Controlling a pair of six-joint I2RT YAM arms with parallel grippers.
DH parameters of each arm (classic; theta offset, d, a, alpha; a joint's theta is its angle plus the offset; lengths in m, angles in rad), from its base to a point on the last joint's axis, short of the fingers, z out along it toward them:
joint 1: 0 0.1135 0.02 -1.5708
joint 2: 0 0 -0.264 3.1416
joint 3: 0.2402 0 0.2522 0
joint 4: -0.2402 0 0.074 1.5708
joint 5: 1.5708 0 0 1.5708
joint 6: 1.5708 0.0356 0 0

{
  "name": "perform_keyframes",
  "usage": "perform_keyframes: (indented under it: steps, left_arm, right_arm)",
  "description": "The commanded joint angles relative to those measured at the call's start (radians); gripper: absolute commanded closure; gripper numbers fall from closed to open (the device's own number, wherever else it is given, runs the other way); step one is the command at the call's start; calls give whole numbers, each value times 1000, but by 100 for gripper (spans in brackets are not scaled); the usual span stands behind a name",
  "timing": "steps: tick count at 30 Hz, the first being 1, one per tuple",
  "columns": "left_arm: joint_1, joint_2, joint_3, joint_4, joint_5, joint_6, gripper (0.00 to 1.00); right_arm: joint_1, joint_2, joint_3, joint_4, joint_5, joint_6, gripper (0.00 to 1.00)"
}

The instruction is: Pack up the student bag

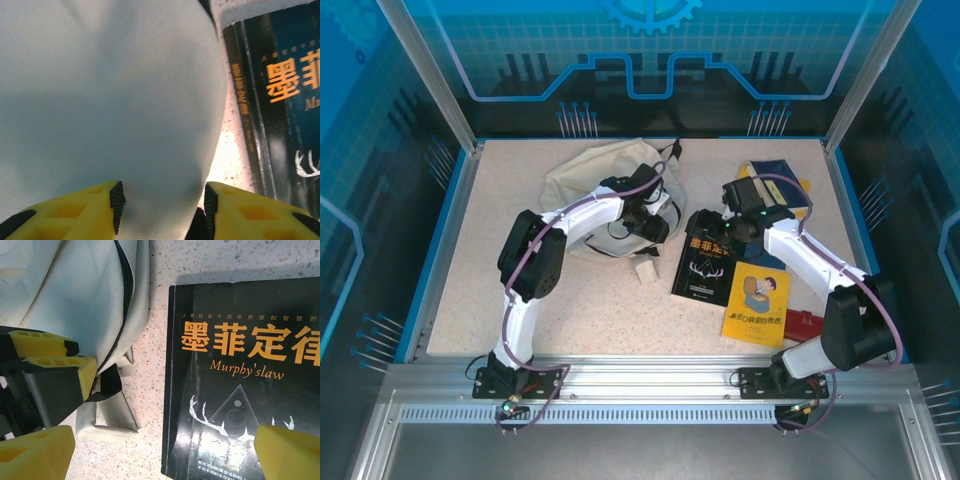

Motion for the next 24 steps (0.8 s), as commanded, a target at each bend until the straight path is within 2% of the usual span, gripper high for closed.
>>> perform_keyframes:
  steps: [1, 6, 9, 13, 17, 24]
  left_arm:
    - [-2, 19, 35, -66, -52, 33, 50]
    - [-2, 50, 63, -106, -82, 42, 49]
    - [-2, 70, 81, -124, -89, 46, 53]
    - [1, 75, 89, -128, -114, 47, 72]
    - [12, 48, 86, -120, -117, 47, 85]
    - [71, -57, 21, -107, -119, 33, 94]
  right_arm:
    - [-13, -21, -12, 9, -22, 20, 6]
    - [-9, -15, -15, 13, -24, 30, 7]
    - [-8, -13, -15, 12, -21, 36, 6]
    - [-4, -12, -14, 11, -17, 43, 7]
    - [5, -4, -5, 9, -10, 43, 7]
    - [51, 78, 58, -25, 13, 13, 7]
